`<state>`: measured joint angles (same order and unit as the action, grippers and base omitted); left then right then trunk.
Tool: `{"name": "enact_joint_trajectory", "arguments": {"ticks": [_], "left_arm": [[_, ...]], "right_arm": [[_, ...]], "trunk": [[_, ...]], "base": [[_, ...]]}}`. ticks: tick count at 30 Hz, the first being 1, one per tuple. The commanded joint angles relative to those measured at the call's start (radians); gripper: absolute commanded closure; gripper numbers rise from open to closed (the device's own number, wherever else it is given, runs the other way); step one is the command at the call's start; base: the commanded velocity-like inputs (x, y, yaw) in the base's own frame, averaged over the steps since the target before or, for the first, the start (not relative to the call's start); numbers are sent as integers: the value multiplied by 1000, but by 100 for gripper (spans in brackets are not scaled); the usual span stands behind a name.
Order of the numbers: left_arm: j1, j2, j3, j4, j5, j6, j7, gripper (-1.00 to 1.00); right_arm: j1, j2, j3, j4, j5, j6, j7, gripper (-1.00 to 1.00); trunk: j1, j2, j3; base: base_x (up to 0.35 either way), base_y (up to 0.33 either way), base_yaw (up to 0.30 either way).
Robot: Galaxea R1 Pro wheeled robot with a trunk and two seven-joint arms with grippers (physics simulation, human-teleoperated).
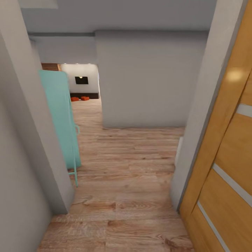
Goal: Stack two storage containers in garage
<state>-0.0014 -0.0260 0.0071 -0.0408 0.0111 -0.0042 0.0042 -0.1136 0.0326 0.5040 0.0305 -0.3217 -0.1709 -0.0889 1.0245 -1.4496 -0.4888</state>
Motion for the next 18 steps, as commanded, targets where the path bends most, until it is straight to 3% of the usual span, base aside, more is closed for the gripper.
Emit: {"name": "enact_joint_trajectory", "arguments": {"ticks": [1,11,18], "left_arm": [[0,0,1,-1,1,0,0,-100],[0,0,1,-1,1,0,0,-100],[0,0,1,-1,1,0,0,-100]], "right_arm": [[-1,1,8,3,-8,-6,-1,-100],[-1,1,8,3,-10,-4,-2,-100],[-1,1,8,3,-10,-5,-2,-100]], "trunk": [[1,0,-1],[1,0,-1],[1,0,-1]], "base": [[323,0,0],[323,0,13],[323,0,248]]}}
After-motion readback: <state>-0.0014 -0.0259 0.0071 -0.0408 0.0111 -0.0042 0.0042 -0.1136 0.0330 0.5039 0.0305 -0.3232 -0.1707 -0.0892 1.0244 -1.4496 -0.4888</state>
